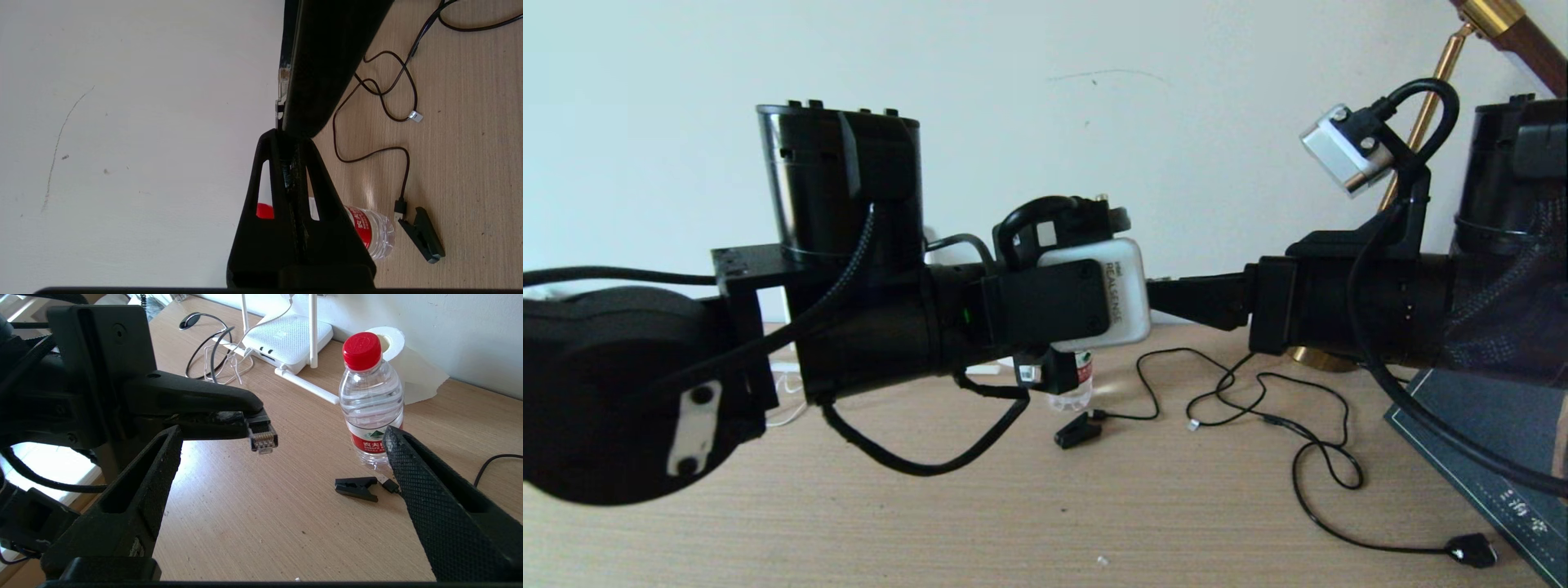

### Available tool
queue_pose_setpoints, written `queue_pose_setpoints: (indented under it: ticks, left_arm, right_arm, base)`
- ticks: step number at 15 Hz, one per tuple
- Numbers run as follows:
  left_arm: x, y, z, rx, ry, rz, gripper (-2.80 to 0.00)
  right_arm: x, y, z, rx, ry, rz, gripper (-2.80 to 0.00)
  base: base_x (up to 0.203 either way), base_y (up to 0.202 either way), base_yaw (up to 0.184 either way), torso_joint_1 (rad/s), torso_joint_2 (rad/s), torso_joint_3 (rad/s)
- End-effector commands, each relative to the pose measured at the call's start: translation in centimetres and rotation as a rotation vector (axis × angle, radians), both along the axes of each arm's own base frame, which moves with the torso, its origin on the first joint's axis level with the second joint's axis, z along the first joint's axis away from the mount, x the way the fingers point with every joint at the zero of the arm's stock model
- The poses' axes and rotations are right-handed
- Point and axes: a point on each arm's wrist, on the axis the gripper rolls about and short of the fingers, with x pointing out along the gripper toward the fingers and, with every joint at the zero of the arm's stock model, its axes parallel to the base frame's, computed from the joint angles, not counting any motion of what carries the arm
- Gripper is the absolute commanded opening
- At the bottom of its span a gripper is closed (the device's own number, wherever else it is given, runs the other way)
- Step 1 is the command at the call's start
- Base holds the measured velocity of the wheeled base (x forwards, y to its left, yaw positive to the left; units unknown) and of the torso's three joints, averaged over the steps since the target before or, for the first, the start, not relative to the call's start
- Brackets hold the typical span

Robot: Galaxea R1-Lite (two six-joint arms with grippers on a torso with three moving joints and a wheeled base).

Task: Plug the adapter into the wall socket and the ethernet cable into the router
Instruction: Hand it to the other hand

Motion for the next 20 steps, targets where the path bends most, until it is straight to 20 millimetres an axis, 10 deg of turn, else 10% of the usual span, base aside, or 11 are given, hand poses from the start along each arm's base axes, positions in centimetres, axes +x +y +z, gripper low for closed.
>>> queue_pose_setpoints:
  ticks: [1, 3, 4, 18, 19, 20]
  left_arm:
    - [0.0, 0.0, 0.1, 0.001, -0.007, -0.004, -2.8]
    - [-0.2, 0.0, -0.2, 0.007, -0.001, -0.008, -2.8]
    - [-0.3, 0.0, -0.3, 0.009, 0.001, -0.009, -2.8]
    - [-0.5, -0.1, -0.8, 0.01, 0.01, -0.014, -2.8]
    - [-0.6, -0.1, -0.9, 0.01, 0.013, -0.016, 0.0]
    - [-0.5, -0.1, -1.0, 0.01, 0.017, -0.015, 0.0]
  right_arm:
    - [0.1, 0.1, -0.1, 0.0, 0.004, 0.002, 0.0]
    - [0.1, 0.1, -0.1, 0.001, 0.002, 0.002, 0.0]
    - [0.1, 0.1, 0.0, 0.002, 0.0, 0.001, -2.8]
    - [-0.4, 0.8, 0.1, 0.005, -0.002, 0.03, -2.8]
    - [-0.4, 0.8, 0.1, 0.005, -0.001, 0.028, -2.8]
    - [-0.4, 0.8, 0.0, 0.003, 0.001, 0.027, -2.8]
  base:
    - [0.0, 0.0, 0.0, 0.0, 0.0, 0.0]
    - [0.0, 0.0, 0.0, 0.0, 0.0, 0.0]
    - [0.0, 0.0, 0.0, 0.0, 0.0, 0.0]
    - [0.0, 0.0, 0.0, 0.0, 0.0, 0.0]
    - [0.0, 0.0, 0.0, 0.0, 0.0, 0.0]
    - [0.0, 0.0, 0.0, 0.0, 0.0, 0.0]
